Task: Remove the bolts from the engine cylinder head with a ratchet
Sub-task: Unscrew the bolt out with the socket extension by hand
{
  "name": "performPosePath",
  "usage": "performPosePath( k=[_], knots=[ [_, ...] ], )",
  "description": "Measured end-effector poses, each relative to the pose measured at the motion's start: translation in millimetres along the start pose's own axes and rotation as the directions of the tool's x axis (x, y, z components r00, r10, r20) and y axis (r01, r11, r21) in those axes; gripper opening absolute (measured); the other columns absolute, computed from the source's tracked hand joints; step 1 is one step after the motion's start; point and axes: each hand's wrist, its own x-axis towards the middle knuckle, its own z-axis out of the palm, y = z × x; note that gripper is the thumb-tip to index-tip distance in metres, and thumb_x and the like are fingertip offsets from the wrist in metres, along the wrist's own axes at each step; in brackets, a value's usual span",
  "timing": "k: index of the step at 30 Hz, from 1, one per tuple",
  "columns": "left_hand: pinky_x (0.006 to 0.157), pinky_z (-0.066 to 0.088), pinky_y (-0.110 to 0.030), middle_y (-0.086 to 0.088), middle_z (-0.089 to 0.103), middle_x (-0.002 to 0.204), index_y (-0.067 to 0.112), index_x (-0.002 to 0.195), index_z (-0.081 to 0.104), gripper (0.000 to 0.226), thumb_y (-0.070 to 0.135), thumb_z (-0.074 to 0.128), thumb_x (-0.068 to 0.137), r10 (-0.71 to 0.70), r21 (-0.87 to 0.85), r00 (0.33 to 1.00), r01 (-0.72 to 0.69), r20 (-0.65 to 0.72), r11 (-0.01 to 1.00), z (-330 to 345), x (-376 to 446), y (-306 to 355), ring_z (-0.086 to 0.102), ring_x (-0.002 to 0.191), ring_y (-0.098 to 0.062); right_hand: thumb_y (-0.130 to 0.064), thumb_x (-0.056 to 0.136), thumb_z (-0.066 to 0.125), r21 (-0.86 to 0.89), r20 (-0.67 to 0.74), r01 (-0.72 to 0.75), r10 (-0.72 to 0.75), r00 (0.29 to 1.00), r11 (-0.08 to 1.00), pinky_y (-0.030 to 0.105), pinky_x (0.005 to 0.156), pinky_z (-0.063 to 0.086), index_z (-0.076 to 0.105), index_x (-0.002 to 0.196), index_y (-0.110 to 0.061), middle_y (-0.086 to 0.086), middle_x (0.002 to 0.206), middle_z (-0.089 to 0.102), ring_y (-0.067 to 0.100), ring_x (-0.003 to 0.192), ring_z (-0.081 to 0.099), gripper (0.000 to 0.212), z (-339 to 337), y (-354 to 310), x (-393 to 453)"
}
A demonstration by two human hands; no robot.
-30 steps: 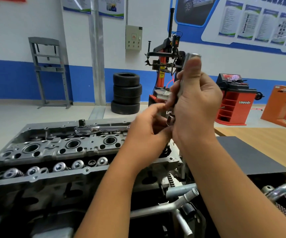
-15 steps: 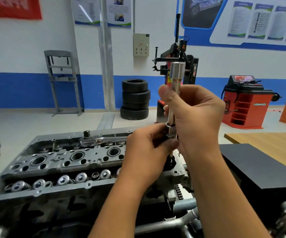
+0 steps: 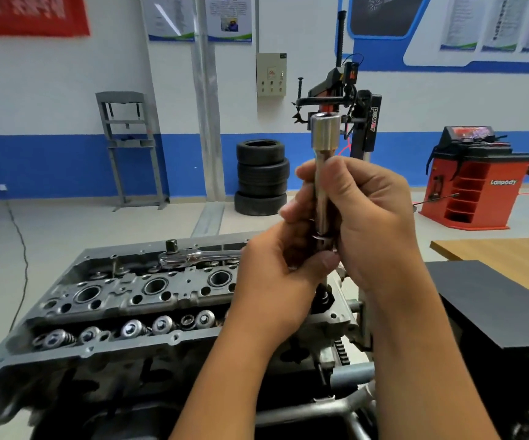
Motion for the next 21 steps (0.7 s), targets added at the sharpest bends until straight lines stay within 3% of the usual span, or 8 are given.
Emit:
performPosePath(
  k=[2, 4, 7, 9, 12, 16, 19, 21],
  knots=[
    [0.080, 0.063, -0.035, 0.001, 0.080, 0.089, 0.017, 0.101, 0.074, 0.030, -0.003, 0.085, 0.081, 0.001, -0.011, 0.999, -0.001, -0.051, 1.000, 3.4, 0.0, 0.8, 0.077, 0.085, -0.019, -0.042, 0.094, 0.065, 0.028, -0.002, -0.029, 0.029, 1.000, 0.999, 0.039, 0.065, 0.060, 0.077, 0.098, -0.010, 0.014, 0.078, 0.072, 0.033, 0.072, 0.075, 0.035, -1.4, -1.7, -1.1],
    [0.080, 0.064, -0.038, 0.001, 0.080, 0.088, 0.022, 0.099, 0.075, 0.025, 0.009, 0.087, 0.082, 0.013, 0.013, 0.998, -0.012, -0.067, 1.000, 4.6, -0.1, 1.7, 0.076, 0.085, -0.021, -0.037, 0.092, 0.072, -0.086, -0.071, 0.052, -0.058, 0.996, 0.995, 0.036, 0.064, 0.060, 0.076, 0.097, -0.011, 0.008, 0.078, 0.074, 0.028, 0.071, 0.075, 0.027, -0.1, -0.3, -2.8],
    [0.085, 0.059, -0.055, -0.004, 0.079, 0.096, 0.025, 0.112, 0.074, 0.014, 0.026, 0.072, 0.099, 0.035, 0.035, 0.998, -0.037, 0.057, 0.999, 2.9, -0.9, 3.6, 0.073, 0.095, -0.032, -0.020, 0.089, 0.081, -0.233, -0.232, 0.180, -0.235, 0.944, 0.956, 0.032, 0.059, 0.058, 0.074, 0.090, -0.009, 0.003, 0.072, 0.074, 0.021, 0.062, 0.072, 0.013, 4.1, 3.9, -5.6],
    [0.089, 0.056, -0.061, -0.013, 0.076, 0.105, 0.025, 0.122, 0.070, 0.020, 0.028, 0.058, 0.106, 0.025, 0.020, 0.986, -0.029, 0.162, 0.999, 0.5, -2.6, 5.2, 0.069, 0.103, -0.039, -0.016, 0.092, 0.079, -0.256, -0.289, 0.206, -0.278, 0.916, 0.945, 0.033, 0.057, 0.057, 0.073, 0.090, -0.005, 0.004, 0.070, 0.072, 0.021, 0.060, 0.070, 0.013, 5.9, 7.8, -6.6],
    [0.093, 0.058, -0.053, -0.004, 0.077, 0.107, 0.026, 0.118, 0.068, 0.025, 0.008, 0.060, 0.105, 0.029, 0.019, 0.984, -0.033, 0.177, 0.999, 0.2, -2.5, 5.6, 0.072, 0.104, -0.030, -0.018, 0.099, 0.067, -0.250, -0.247, 0.217, -0.278, 0.928, 0.944, 0.040, 0.056, 0.057, 0.070, 0.091, -0.004, 0.006, 0.069, 0.067, 0.023, 0.057, 0.066, 0.016, 6.3, 11.1, -5.4],
    [0.080, 0.063, -0.044, -0.003, 0.078, 0.094, 0.016, 0.108, 0.071, 0.028, -0.002, 0.078, 0.089, 0.064, 0.003, 0.996, -0.064, 0.065, 0.998, 1.3, 2.5, -2.9, 0.075, 0.088, -0.024, -0.025, 0.104, 0.051, -0.036, -0.083, 0.107, -0.110, 0.990, 0.994, 0.033, 0.054, 0.050, 0.073, 0.092, -0.005, 0.012, 0.071, 0.064, 0.026, 0.054, 0.058, 0.032, 4.5, 8.2, 0.3],
    [0.071, 0.061, -0.028, 0.004, 0.079, 0.089, 0.021, 0.106, 0.075, 0.031, 0.000, 0.082, 0.085, 0.064, -0.025, 0.997, -0.062, 0.053, 0.998, -1.1, 2.5, -5.3, 0.076, 0.080, -0.013, -0.028, 0.102, 0.056, 0.011, -0.029, 0.081, -0.080, 0.996, 0.997, 0.033, 0.055, 0.052, 0.074, 0.094, -0.004, 0.014, 0.072, 0.064, 0.026, 0.056, 0.059, 0.031, 1.2, 8.3, 4.1],
    [0.073, 0.063, -0.033, 0.001, 0.080, 0.091, 0.023, 0.106, 0.077, 0.023, 0.007, 0.081, 0.089, 0.075, -0.021, 0.996, -0.074, 0.049, 0.997, -1.8, 2.2, -6.3, 0.077, 0.082, -0.020, -0.023, 0.095, 0.068, -0.019, -0.061, 0.134, -0.135, 0.989, 0.991, 0.035, 0.054, 0.051, 0.074, 0.093, -0.006, 0.012, 0.068, 0.063, 0.025, 0.056, 0.059, 0.018, 1.2, 10.4, 4.8]
  ],
)
